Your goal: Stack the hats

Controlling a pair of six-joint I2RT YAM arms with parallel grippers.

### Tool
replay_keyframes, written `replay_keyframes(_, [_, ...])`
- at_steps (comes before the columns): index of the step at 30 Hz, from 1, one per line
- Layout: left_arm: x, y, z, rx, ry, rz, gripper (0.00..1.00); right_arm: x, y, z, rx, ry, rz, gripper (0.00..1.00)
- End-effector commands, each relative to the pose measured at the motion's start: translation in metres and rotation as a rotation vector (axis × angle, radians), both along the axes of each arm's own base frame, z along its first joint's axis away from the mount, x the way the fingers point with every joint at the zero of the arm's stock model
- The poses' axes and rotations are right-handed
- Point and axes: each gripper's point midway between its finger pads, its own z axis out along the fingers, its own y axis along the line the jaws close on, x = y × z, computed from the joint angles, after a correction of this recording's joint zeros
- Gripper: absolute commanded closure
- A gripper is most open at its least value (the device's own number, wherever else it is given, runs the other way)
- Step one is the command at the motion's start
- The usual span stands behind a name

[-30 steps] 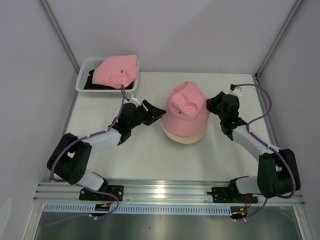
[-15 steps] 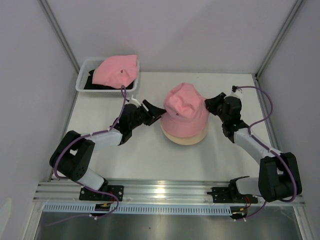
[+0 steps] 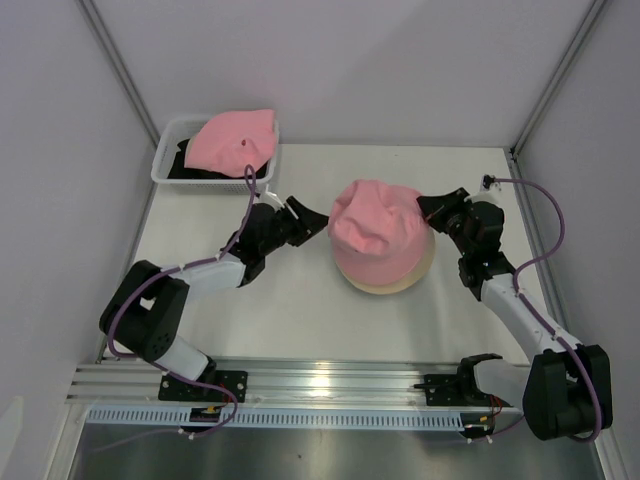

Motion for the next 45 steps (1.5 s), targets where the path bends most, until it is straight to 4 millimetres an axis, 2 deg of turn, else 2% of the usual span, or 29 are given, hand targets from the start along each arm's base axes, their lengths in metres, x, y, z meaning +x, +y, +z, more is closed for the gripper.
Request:
replay_keyframes(1, [0.009,-0.003,0.008,0.02,-0.038,-0.003,0.45,-0.002,0.007,0.005,0.027,-0.022,0.025,1.0])
replay_keyframes(3, [0.005,-0.002,-0.002,0.027,-0.016,-0.005,0.36,0.001,0.01,-0.007,0.026,0.008,0.032,1.0])
replay_keyframes(5, [0.005,-0.001,-0.005,0.012,-0.028,-0.005,0.33,0.004,0.011,-0.016,0.027,0.021,0.034,1.0])
replay_keyframes(6, [0.004,-0.001,-0.013,0.008,-0.02,-0.017,0.32,0.006,0.013,-0.026,0.026,0.044,0.041,1.0])
replay_keyframes(7, [0.006,-0.003,-0.006,-0.024,-0.048,-0.024,0.32,0.007,0.013,-0.031,0.023,0.054,0.043,1.0])
replay_keyframes(12, [0.008,-0.014,-0.014,-0.057,-0.034,-0.087,0.4,0.01,0.013,-0.058,-0.02,0.105,0.046,1.0])
replay_keyframes(15, [0.009,-0.017,-0.014,-0.071,-0.038,-0.099,0.43,0.011,0.008,-0.064,-0.052,0.106,0.025,1.0])
replay_keyframes(19, [0.004,-0.021,-0.015,-0.087,-0.041,-0.127,0.42,0.013,0.006,-0.073,-0.077,0.117,0.019,1.0])
replay_keyframes(22, [0.002,-0.022,-0.006,-0.113,-0.083,-0.145,0.41,0.015,0.007,-0.08,-0.091,0.121,0.025,1.0])
replay_keyframes(27, [0.002,-0.025,-0.008,-0.095,-0.106,-0.169,0.41,0.016,0.015,-0.102,-0.115,0.152,0.045,1.0])
replay_keyframes(31, [0.002,-0.023,-0.014,-0.061,-0.117,-0.178,0.39,0.016,0.019,-0.11,-0.14,0.16,0.058,1.0])
replay_keyframes(37, [0.002,-0.021,-0.004,-0.083,-0.171,-0.2,0.41,0.018,0.02,-0.102,-0.145,0.136,0.064,1.0])
replay_keyframes(40, [0.004,-0.023,-0.006,-0.093,-0.164,-0.211,0.41,0.018,0.019,-0.107,-0.155,0.148,0.062,1.0])
replay_keyframes(45, [0.002,-0.025,-0.01,-0.117,-0.152,-0.226,0.34,0.017,0.02,-0.112,-0.154,0.158,0.063,1.0])
